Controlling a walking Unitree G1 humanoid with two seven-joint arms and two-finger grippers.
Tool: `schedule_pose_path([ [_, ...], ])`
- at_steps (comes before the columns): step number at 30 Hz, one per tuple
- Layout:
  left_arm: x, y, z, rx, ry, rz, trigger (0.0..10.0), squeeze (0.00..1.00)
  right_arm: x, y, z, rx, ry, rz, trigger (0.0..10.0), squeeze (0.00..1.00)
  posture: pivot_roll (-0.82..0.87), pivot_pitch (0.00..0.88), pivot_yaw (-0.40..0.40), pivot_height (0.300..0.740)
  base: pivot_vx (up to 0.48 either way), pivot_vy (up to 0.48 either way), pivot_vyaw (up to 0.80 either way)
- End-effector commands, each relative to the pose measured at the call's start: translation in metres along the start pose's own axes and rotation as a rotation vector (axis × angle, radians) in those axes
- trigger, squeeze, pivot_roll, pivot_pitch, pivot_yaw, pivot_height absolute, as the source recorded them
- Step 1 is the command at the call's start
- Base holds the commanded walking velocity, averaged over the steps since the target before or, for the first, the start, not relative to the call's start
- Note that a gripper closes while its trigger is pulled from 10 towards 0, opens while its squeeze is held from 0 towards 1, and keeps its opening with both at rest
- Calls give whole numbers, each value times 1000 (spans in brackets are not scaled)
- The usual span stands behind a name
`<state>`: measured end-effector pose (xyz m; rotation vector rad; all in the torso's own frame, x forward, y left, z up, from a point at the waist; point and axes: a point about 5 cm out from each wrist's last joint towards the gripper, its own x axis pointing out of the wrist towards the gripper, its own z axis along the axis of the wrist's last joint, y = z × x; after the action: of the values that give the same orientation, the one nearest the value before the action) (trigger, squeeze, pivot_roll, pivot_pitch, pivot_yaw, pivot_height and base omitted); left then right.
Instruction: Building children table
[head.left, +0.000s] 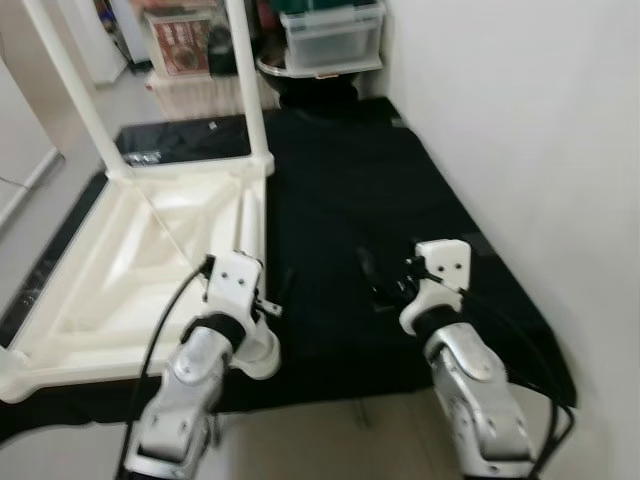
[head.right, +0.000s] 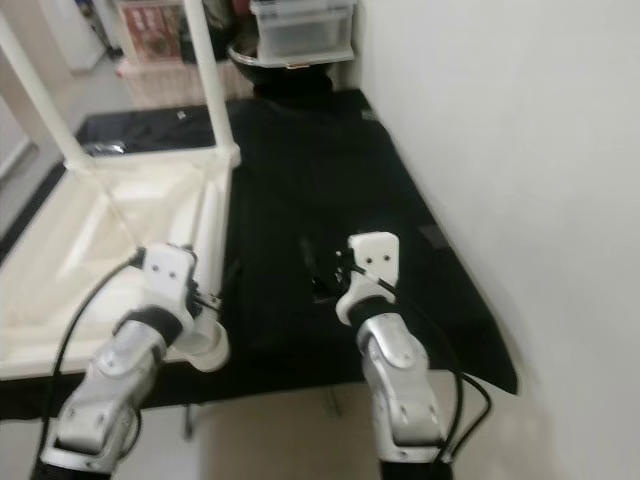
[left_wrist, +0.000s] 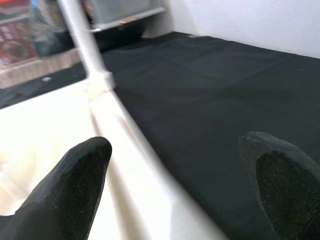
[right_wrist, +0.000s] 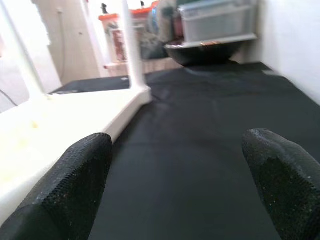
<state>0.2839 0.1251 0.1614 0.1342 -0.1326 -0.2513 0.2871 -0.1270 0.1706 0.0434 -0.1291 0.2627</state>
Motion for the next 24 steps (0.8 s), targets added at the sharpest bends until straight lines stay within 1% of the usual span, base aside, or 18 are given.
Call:
schedule_pose_path([
  [1, -3, 7, -3, 19, 14, 28, 10000, 0, 3, 11, 5, -1, -27, 57, 10000, 0, -78, 76, 51, 740, 0, 0, 0],
  [4, -2, 9, 1, 31, -3, 41, 10000, 0, 5, 8, 11, -34, -44, 69, 10000, 0, -79, 75, 49, 740, 0, 0, 0],
  [11, 3, 17, 12, 31, -39, 87, 10000, 0, 6, 6, 18, -66, -65, 94, 10000, 0, -79, 77, 48, 740, 0, 0, 0],
  [12, 3, 19, 14, 30, -43, 102, 10000, 0, 5, 7, 20, -87, -69, 118, 10000, 0, -78, 77, 48, 740, 0, 0, 0],
  [13, 3, 19, 14, 30, -43, 102, 10000, 0, 5, 7, 20, -87, -69, 118, 10000, 0, -78, 77, 48, 740, 0, 0, 0],
  [14, 2, 22, 13, 5, -29, 123, 10000, 0, 5, 8, 22, -119, -72, 157, 10000, 0, -77, 76, 50, 740, 0, 0, 0],
  [15, 2, 22, 13, 5, -29, 123, 10000, 0, 5, 8, 22, -119, -72, 157, 10000, 0, -77, 76, 50, 740, 0, 0, 0],
  [16, -1, 23, 5, -51, 21, 136, 10000, 0, 3, 10, 26, -206, -66, 277, 10000, 0, -74, 77, 51, 740, 0, 0, 0],
  [17, -8, 22, -4, -95, 73, 136, 10000, 0, -2, 13, 28, -316, -41, 436, 10000, 0, -74, 76, 53, 740, 0, 0, 0],
  [18, -8, 22, -4, -95, 73, 136, 10000, 0, -2, 13, 28, -316, -41, 436, 10000, 0, -74, 76, 53, 740, 0, 0, 0],
  [19, -20, 19, -17, -134, 148, 121, 10000, 0, -15, 14, 30, -416, 23, 650, 10000, 0, -71, 78, 53, 740, 0, 0, 0],
  [20, -20, 19, -17, -134, 148, 121, 10000, 0, -15, 14, 30, -416, 23, 650, 10000, 0, -71, 78, 53, 740, 0, 0, 0],
  [21, -23, 18, -20, -136, 162, 116, 10000, 0, -18, 14, 31, -424, 37, 689, 10000, 0, -71, 78, 53, 740, 0, 0, 0],
  [22, -30, 18, -23, -133, 180, 112, 10000, 0, -22, 13, 34, -435, 57, 734, 10000, 0, -68, 82, 53, 740, 0, 0, 0],
  [23, -30, 18, -23, -133, 180, 112, 10000, 0, -22, 13, 34, -435, 57, 734, 10000, 0, -68, 82, 53, 740, 0, 0, 0],
  [24, -36, 18, -26, -128, 193, 109, 10000, 0, -25, 13, 36, -451, 74, 776, 10000, 0, -65, 84, 53, 740, 0, 0, 0],
])
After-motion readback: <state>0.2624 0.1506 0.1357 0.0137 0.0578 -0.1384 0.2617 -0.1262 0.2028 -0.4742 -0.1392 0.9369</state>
